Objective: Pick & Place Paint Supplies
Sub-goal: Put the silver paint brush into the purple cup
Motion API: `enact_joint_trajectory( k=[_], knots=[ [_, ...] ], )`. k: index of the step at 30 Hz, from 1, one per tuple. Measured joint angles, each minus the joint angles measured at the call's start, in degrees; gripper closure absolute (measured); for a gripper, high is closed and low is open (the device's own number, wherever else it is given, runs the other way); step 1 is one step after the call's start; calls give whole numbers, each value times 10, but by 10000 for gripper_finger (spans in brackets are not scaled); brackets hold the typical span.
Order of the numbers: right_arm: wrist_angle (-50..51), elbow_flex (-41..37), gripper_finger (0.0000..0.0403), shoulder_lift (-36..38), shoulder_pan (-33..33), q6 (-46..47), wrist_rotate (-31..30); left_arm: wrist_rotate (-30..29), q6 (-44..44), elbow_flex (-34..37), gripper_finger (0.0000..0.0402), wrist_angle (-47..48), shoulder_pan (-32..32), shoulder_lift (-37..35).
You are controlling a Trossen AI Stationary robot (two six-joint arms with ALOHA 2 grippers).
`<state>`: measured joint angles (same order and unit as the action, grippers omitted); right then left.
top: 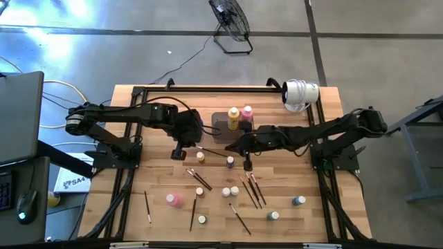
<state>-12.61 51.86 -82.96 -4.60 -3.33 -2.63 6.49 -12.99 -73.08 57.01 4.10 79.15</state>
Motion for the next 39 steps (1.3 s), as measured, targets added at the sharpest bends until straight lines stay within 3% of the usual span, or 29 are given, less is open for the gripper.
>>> enact_joint_trajectory(
  k=[9, 18, 22, 39],
  knots=[
    [56, 27, 387, 0, 10, -19, 14, 0, -1, 0, 401, 1, 0, 0],
    [58, 27, 265, 0, 10, -14, 14, -1, -2, 0, 401, -8, 0, 0],
    [58, 27, 234, 0, 10, 4, 16, -1, -2, 0, 401, -14, 0, 0],
    [20, 26, 256, -76, 17, 22, 26, 3, 0, 0, 401, -34, 0, 0]
  ],
)
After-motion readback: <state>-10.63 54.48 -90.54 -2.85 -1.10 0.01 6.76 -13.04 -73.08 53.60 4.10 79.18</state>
